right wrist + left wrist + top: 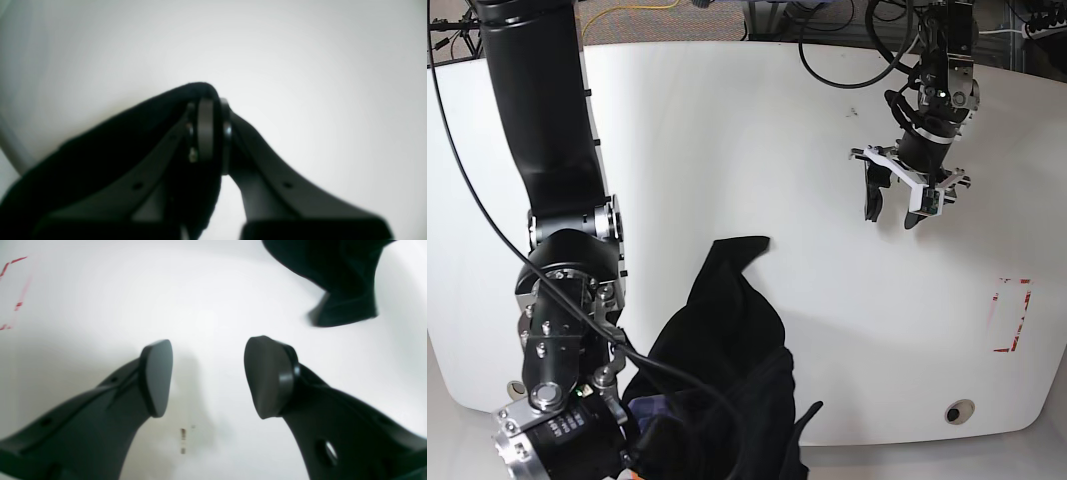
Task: Fold the T-shirt properly
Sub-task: 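Lift the shirt high with the right gripper, shaking it out, then move the left gripper to the hanging shirt and grasp its edge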
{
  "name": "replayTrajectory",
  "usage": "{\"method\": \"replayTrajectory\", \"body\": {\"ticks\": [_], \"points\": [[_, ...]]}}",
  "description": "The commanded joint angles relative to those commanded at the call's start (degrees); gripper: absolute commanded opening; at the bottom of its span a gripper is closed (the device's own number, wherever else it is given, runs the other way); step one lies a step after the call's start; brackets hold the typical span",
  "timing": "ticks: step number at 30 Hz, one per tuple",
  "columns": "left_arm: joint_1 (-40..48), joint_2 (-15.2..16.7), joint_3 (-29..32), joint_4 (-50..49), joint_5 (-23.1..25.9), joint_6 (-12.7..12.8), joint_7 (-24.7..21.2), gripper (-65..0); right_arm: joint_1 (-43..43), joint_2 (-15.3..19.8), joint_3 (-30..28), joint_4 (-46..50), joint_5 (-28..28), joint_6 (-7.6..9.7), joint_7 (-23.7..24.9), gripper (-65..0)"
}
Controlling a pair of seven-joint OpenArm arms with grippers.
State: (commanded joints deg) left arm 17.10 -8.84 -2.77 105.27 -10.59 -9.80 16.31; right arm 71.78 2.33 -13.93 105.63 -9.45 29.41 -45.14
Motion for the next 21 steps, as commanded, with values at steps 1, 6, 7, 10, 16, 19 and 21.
{"method": "replayTrajectory", "body": {"ticks": [1, 6, 7, 10, 16, 19, 21], "points": [[0.0, 0.1, 0.0, 0.0, 0.0, 0.0, 0.0, -29.7, 1.1, -0.3, -0.4, -0.1, 0.0, 0.00, 0.0, -65.0], [-0.1, 1.8, -0.4, 0.0, 0.1, 0.0, 0.0, -29.7, 5.6, -1.1, -1.3, -2.2, 0.1, 0.00, 0.0, -65.0], [-0.1, 1.8, -0.4, 0.0, 0.1, 0.0, 0.0, -29.7, 6.3, -1.1, -1.3, -2.7, 0.1, 0.00, 0.0, -65.0], [0.1, 2.1, -0.4, 0.1, 0.1, 0.0, 0.0, -29.7, 8.1, -1.1, -1.3, -4.4, 0.3, 0.09, 0.0, -65.0], [0.3, 2.1, -0.5, 0.4, 0.1, 0.0, 0.0, -29.7, 9.9, -1.1, -1.3, -5.9, 0.4, 0.09, 0.0, -65.0], [0.3, 2.1, -1.8, 0.4, 0.0, 0.0, 0.0, -29.7, 10.1, -1.1, -1.3, -5.5, 0.4, 0.26, 0.0, -65.0], [0.3, 2.2, -2.8, 0.5, 0.0, 0.0, 0.0, -29.7, 10.1, -1.1, -1.3, -5.2, 0.1, 1.05, -0.1, -65.0]]}}
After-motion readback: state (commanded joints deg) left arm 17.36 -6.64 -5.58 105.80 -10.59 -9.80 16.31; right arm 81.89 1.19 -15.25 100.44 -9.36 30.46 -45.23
